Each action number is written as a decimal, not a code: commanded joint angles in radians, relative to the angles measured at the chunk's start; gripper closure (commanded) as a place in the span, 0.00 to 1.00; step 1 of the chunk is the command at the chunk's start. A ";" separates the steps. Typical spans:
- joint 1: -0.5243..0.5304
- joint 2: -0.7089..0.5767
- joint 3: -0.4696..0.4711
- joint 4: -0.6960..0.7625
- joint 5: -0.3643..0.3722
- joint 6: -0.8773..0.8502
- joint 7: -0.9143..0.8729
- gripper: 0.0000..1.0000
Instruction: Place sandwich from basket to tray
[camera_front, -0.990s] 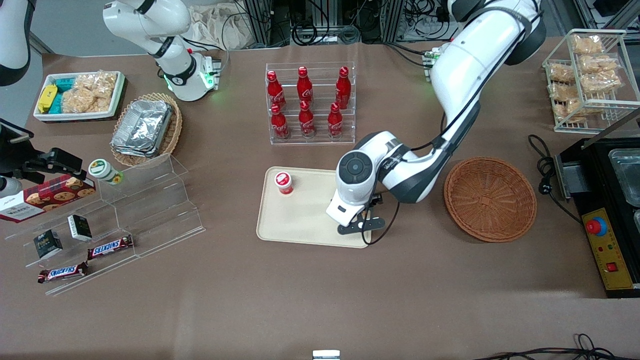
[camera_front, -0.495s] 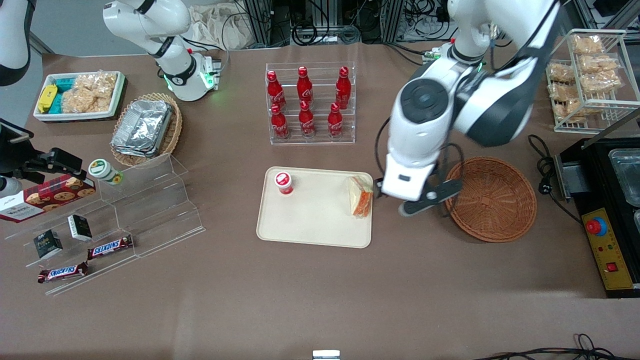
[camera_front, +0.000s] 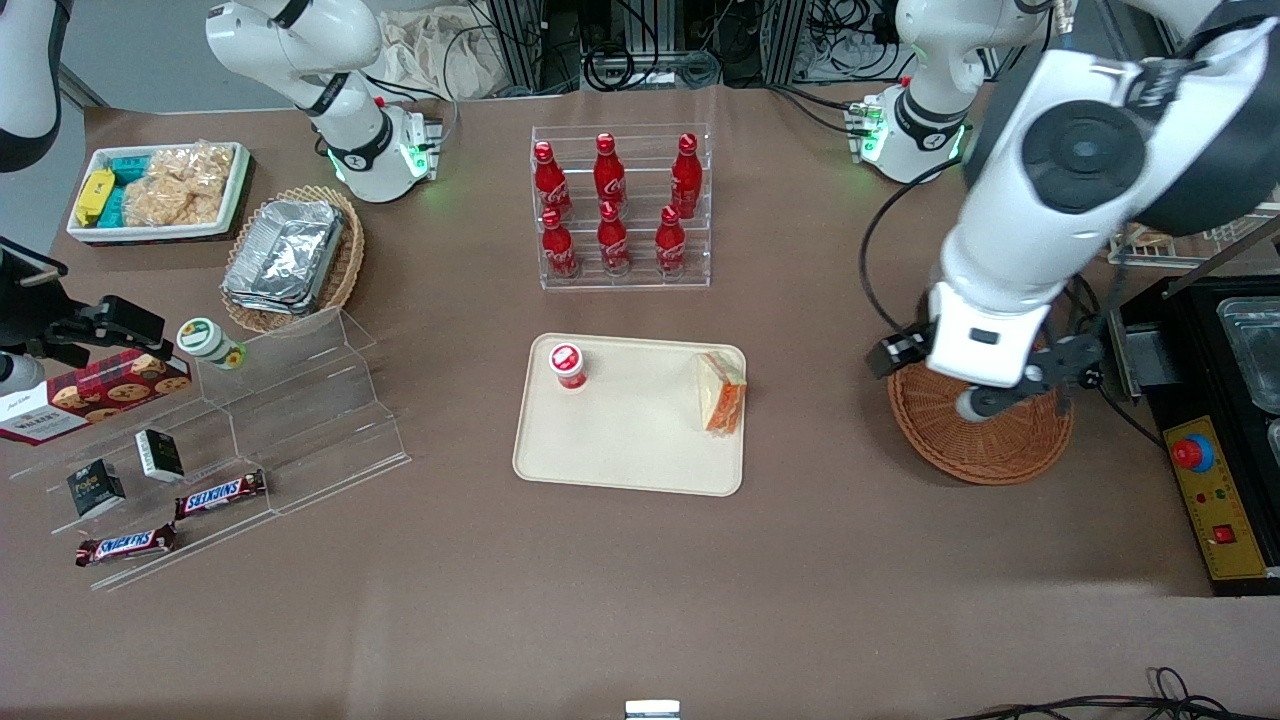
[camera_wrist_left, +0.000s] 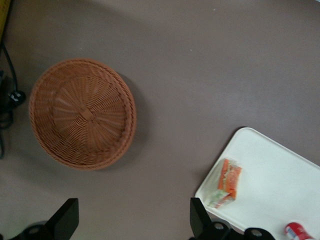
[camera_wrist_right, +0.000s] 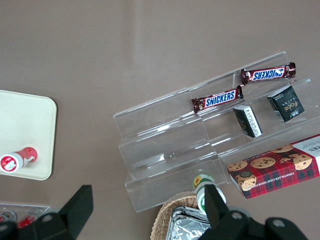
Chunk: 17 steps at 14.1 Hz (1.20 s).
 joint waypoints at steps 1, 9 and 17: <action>-0.010 -0.069 0.155 -0.043 -0.105 -0.016 0.216 0.00; -0.231 -0.229 0.659 -0.181 -0.223 -0.016 0.691 0.00; -0.219 -0.312 0.686 -0.236 -0.220 -0.015 0.768 0.00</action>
